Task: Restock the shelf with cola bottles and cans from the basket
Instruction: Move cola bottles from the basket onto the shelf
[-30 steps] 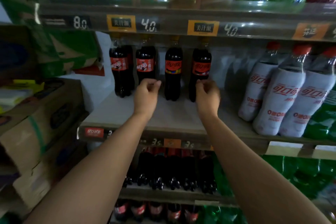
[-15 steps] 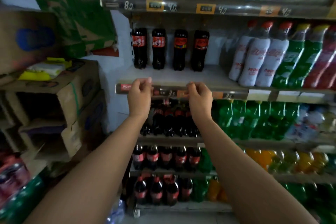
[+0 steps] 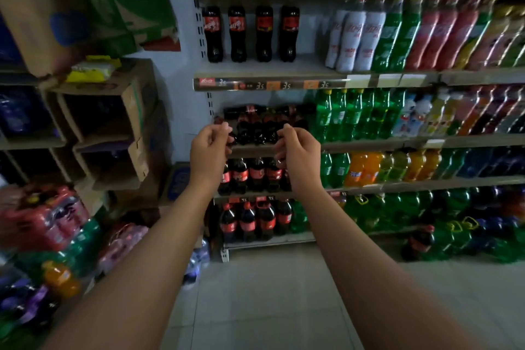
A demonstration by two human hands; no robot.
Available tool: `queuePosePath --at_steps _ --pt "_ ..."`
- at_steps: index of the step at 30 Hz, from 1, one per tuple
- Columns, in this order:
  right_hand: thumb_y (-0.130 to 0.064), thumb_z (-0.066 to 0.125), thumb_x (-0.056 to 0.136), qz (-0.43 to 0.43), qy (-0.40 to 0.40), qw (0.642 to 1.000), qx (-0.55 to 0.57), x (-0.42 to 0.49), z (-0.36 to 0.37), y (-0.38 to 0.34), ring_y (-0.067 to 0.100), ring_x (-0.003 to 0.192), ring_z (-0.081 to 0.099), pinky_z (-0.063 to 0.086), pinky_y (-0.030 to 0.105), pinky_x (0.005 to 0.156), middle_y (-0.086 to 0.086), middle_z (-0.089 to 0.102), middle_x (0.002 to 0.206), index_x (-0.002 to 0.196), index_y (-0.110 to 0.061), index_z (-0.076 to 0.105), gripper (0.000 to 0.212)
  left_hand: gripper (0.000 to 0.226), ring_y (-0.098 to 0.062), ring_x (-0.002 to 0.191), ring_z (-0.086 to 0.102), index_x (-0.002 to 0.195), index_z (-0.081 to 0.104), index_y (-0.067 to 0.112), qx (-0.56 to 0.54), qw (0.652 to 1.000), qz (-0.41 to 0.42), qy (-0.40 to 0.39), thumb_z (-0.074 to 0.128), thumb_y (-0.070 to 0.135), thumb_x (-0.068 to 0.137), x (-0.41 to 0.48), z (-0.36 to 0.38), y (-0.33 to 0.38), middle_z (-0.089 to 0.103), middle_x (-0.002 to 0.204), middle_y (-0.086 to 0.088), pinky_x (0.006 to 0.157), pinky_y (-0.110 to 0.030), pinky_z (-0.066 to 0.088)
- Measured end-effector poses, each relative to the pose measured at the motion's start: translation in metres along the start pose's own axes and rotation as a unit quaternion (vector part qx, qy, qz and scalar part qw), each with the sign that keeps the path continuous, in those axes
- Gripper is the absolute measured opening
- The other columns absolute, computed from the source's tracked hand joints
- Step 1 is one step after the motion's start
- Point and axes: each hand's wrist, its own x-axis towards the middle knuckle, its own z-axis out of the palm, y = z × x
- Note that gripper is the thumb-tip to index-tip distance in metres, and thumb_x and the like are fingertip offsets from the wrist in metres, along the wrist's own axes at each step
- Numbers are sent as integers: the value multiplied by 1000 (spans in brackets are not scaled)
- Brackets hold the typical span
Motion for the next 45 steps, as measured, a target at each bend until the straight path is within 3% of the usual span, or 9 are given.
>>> queuePosePath --at_steps 6,12,18,23,26,28,35,45 --pt "-27 51 98 -11 -20 1000 9 -104 -38 -26 11 53 54 45 23 50 0 62 65 93 -3 67 29 20 -6 63 53 84 61 20 -7 1000 -6 9 49 27 99 -112 -33 30 60 77 5 60 -21 45" --pt "-25 50 99 15 -45 998 30 -217 -76 -42 13 52 55 44 24 48 4 62 66 89 -6 65 26 23 -11 68 58 85 65 19 10 999 -44 23 52 32 97 -230 -51 52 65 76 1 68 -36 48" --pt "-25 50 100 31 -30 999 29 -314 -116 -59 13 52 53 42 19 44 4 62 65 94 -1 65 30 21 -13 80 58 88 64 22 22 999 -49 7 50 34 98 -331 -69 81 65 84 0 74 -34 47" --pt "-25 50 100 34 -20 999 34 -390 -144 -76 11 50 53 42 19 45 7 61 67 96 1 65 31 21 -10 73 57 88 64 19 2 999 -48 5 49 30 99 -405 -92 110 64 81 2 70 -29 47" --pt "-26 49 100 29 -8 999 25 -443 -157 -88 10 50 55 43 21 47 7 61 67 94 -4 66 29 22 0 57 56 92 64 14 -12 999 -44 -5 48 27 99 -453 -107 127 63 77 2 58 -19 46" --pt "-27 49 100 26 0 999 24 -485 -168 -96 9 50 55 43 23 47 5 61 66 91 -6 66 28 22 1 51 54 92 63 10 -29 999 -41 -17 48 25 100 -492 -119 136 61 75 1 53 -16 44" --pt "-28 47 101 23 47 998 22 -637 -216 -128 14 55 54 44 23 48 5 60 67 89 -7 64 29 22 -7 63 54 90 64 14 -45 995 -49 -79 49 27 99 -625 -150 162 62 77 1 54 -15 43" --pt "-27 48 101 -28 120 992 25 -758 -310 -199 14 52 52 43 27 49 8 58 66 89 -2 64 33 22 -9 68 56 91 63 17 -98 977 -3 -188 47 28 100 -766 -115 249 62 79 1 60 -19 47"
